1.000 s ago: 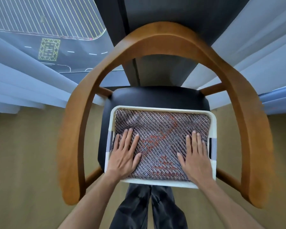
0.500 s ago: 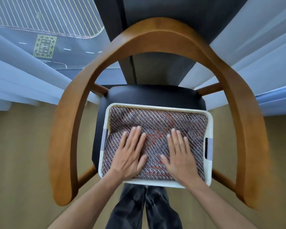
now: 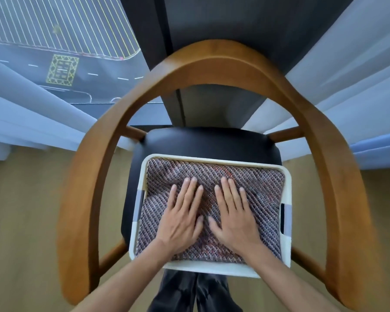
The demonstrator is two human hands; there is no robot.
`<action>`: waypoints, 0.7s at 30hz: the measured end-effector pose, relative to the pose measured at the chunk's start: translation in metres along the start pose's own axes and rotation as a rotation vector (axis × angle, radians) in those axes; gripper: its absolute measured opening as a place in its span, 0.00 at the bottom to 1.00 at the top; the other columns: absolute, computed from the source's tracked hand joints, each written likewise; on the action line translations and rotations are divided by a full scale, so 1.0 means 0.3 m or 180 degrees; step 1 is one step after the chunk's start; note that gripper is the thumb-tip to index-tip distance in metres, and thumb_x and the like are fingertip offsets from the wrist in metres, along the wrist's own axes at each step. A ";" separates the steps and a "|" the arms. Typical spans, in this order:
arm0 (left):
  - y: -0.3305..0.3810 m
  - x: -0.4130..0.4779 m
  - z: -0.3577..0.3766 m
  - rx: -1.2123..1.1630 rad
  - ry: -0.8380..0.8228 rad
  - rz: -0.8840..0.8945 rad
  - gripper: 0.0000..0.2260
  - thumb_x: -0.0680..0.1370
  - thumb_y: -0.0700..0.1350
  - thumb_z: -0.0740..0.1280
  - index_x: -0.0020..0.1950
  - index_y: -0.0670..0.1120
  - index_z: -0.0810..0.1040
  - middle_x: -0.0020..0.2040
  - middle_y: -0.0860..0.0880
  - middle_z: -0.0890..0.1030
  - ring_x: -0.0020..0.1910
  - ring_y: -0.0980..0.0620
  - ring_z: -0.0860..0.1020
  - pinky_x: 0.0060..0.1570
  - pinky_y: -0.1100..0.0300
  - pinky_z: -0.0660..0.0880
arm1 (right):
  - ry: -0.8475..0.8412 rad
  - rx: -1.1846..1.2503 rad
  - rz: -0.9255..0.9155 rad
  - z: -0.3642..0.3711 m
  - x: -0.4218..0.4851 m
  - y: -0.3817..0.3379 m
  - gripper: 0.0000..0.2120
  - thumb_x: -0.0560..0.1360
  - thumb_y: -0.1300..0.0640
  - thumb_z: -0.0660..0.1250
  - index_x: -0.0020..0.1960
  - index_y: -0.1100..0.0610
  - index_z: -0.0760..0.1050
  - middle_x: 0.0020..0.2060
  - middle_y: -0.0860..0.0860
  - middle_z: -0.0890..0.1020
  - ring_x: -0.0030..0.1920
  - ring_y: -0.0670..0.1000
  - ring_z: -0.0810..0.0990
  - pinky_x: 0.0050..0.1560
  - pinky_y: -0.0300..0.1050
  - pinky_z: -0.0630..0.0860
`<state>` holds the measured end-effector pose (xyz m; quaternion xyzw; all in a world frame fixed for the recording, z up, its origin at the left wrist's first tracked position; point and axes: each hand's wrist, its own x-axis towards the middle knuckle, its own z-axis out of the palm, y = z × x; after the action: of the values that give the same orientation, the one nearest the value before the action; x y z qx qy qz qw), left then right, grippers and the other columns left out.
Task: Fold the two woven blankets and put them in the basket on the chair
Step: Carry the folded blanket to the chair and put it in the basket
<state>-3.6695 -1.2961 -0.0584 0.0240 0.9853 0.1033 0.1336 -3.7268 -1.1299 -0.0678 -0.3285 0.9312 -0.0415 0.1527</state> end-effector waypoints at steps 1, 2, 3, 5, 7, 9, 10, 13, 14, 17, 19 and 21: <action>-0.007 0.023 -0.012 -0.0022 0.0033 -0.0188 0.32 0.77 0.53 0.56 0.77 0.39 0.55 0.77 0.39 0.53 0.77 0.42 0.52 0.73 0.41 0.51 | 0.0013 0.0018 0.0065 -0.011 0.027 0.006 0.36 0.75 0.43 0.57 0.75 0.65 0.54 0.75 0.63 0.54 0.76 0.60 0.51 0.72 0.61 0.54; -0.015 0.050 -0.014 -0.0010 -0.0017 -0.0313 0.32 0.77 0.53 0.55 0.77 0.39 0.56 0.77 0.39 0.55 0.77 0.42 0.54 0.72 0.41 0.52 | -0.0050 0.0000 0.0131 -0.011 0.056 0.013 0.37 0.75 0.43 0.56 0.75 0.64 0.53 0.75 0.63 0.54 0.76 0.60 0.51 0.73 0.60 0.53; -0.025 0.079 -0.005 0.0037 -0.0139 -0.0365 0.32 0.76 0.54 0.55 0.76 0.39 0.58 0.76 0.39 0.57 0.76 0.42 0.57 0.72 0.41 0.53 | -0.0176 -0.0058 0.0161 0.003 0.086 0.022 0.37 0.75 0.42 0.55 0.75 0.64 0.53 0.75 0.62 0.53 0.76 0.59 0.52 0.73 0.58 0.51; -0.039 0.126 0.016 0.0086 -0.0436 -0.0391 0.33 0.74 0.55 0.55 0.74 0.38 0.63 0.74 0.39 0.64 0.73 0.42 0.64 0.72 0.41 0.56 | -0.0478 -0.0124 0.0201 0.032 0.128 0.032 0.38 0.74 0.40 0.54 0.75 0.64 0.53 0.75 0.61 0.54 0.75 0.58 0.55 0.73 0.56 0.50; -0.041 0.143 0.010 0.0019 -0.0462 -0.0423 0.31 0.73 0.55 0.55 0.72 0.39 0.68 0.71 0.40 0.69 0.70 0.43 0.68 0.71 0.42 0.59 | -0.0480 -0.0092 0.0270 0.037 0.131 0.028 0.37 0.75 0.40 0.53 0.74 0.63 0.55 0.75 0.60 0.56 0.75 0.57 0.56 0.72 0.54 0.49; -0.050 0.111 -0.011 -0.0082 -0.0124 -0.0341 0.29 0.74 0.53 0.55 0.72 0.39 0.67 0.72 0.41 0.68 0.72 0.44 0.66 0.71 0.43 0.58 | -0.0218 0.0014 0.0289 0.003 0.088 0.030 0.35 0.76 0.42 0.54 0.75 0.63 0.53 0.75 0.59 0.55 0.76 0.56 0.53 0.73 0.55 0.49; -0.065 0.084 -0.022 -0.0122 0.0088 -0.0350 0.28 0.75 0.51 0.56 0.73 0.39 0.66 0.73 0.41 0.66 0.73 0.44 0.63 0.72 0.43 0.57 | -0.0030 0.0087 0.0421 -0.016 0.053 0.044 0.34 0.77 0.44 0.54 0.76 0.63 0.52 0.76 0.59 0.53 0.76 0.56 0.50 0.74 0.55 0.49; -0.122 0.020 -0.027 -0.0245 0.0392 -0.0702 0.29 0.77 0.50 0.55 0.76 0.39 0.59 0.77 0.42 0.57 0.77 0.46 0.53 0.73 0.44 0.53 | 0.0219 0.0162 0.1039 -0.038 -0.031 0.123 0.35 0.77 0.44 0.52 0.76 0.64 0.49 0.76 0.60 0.48 0.76 0.57 0.46 0.74 0.54 0.46; -0.139 0.015 -0.012 -0.0243 0.0350 -0.0797 0.29 0.78 0.51 0.54 0.77 0.39 0.57 0.78 0.42 0.55 0.77 0.47 0.51 0.74 0.45 0.51 | 0.0111 0.0099 0.1112 -0.025 -0.043 0.146 0.35 0.78 0.43 0.51 0.76 0.64 0.48 0.76 0.60 0.47 0.76 0.57 0.45 0.74 0.54 0.46; -0.164 0.039 0.054 -0.0114 -0.0013 -0.0796 0.31 0.78 0.53 0.51 0.77 0.38 0.54 0.78 0.42 0.51 0.77 0.49 0.49 0.75 0.50 0.44 | -0.0319 -0.0051 0.1050 0.047 -0.027 0.181 0.36 0.78 0.40 0.47 0.76 0.64 0.48 0.76 0.60 0.46 0.76 0.57 0.45 0.74 0.54 0.47; -0.162 0.062 0.065 0.0029 -0.0148 -0.0843 0.31 0.78 0.54 0.49 0.77 0.37 0.54 0.78 0.42 0.51 0.77 0.48 0.49 0.75 0.50 0.44 | -0.0388 -0.0114 0.1114 0.056 0.002 0.175 0.36 0.77 0.41 0.47 0.75 0.66 0.51 0.76 0.61 0.47 0.76 0.58 0.46 0.73 0.55 0.49; -0.138 0.045 0.041 0.0095 -0.0168 -0.0937 0.31 0.79 0.55 0.48 0.77 0.37 0.54 0.78 0.41 0.50 0.77 0.46 0.49 0.75 0.47 0.46 | -0.0305 -0.0137 0.1126 0.033 -0.014 0.152 0.36 0.77 0.42 0.48 0.75 0.66 0.51 0.76 0.62 0.48 0.76 0.59 0.47 0.73 0.56 0.49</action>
<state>-3.6799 -1.3332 -0.0822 -0.1161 0.9758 0.0673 0.1729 -3.7480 -1.0915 -0.0842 -0.1643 0.9667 0.0217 0.1948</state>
